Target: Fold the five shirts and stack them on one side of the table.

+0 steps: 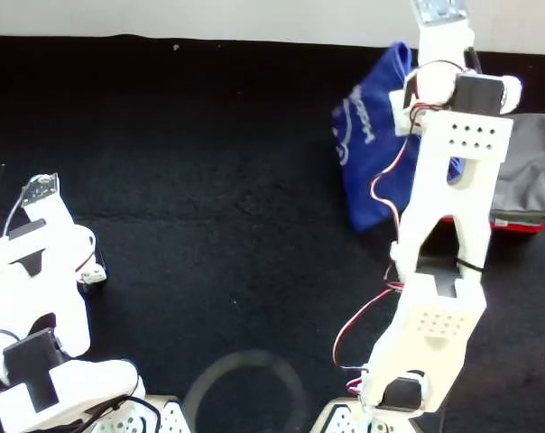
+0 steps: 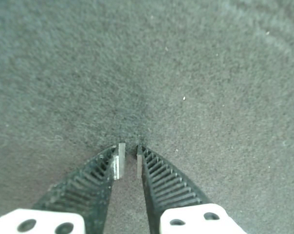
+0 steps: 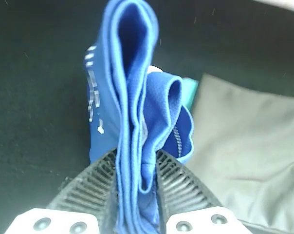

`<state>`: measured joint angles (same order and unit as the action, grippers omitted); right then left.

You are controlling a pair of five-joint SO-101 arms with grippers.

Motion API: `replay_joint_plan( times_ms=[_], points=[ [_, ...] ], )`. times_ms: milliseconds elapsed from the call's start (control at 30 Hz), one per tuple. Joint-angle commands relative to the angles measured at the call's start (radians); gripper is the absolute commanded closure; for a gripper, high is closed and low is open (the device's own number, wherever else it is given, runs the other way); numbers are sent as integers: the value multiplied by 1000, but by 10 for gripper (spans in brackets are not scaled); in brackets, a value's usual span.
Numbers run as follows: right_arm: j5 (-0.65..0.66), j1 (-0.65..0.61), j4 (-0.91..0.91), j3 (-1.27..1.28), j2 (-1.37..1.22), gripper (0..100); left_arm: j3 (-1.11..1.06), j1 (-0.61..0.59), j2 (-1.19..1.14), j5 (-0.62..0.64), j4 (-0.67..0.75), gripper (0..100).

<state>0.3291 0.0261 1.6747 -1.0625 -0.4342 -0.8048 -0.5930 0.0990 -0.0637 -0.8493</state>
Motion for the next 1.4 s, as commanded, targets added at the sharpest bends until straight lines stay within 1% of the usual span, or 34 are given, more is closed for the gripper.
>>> replay_joint_plan(
  times_ms=[0,133,367,567,733,867,1000,1367],
  points=[
    [15,-10,33,-147,82,992,-4,-4,2,-3,20,933],
    [15,2,85,-246,82,992,-4,-4,2,-3,20,933],
    [20,153,82,-278,77,992,-4,-2,2,-3,20,933],
    [150,302,-18,-209,2,992,-4,-2,2,-3,20,933],
    [209,409,-194,-107,-171,992,-4,-2,2,-3,20,933],
    [273,444,-315,-99,-295,992,-4,-2,2,-3,20,933],
    [330,458,-403,-99,-343,992,-4,-2,2,-3,20,933],
    [333,458,-587,-88,-354,992,-4,-2,2,-3,20,933]
  ],
)
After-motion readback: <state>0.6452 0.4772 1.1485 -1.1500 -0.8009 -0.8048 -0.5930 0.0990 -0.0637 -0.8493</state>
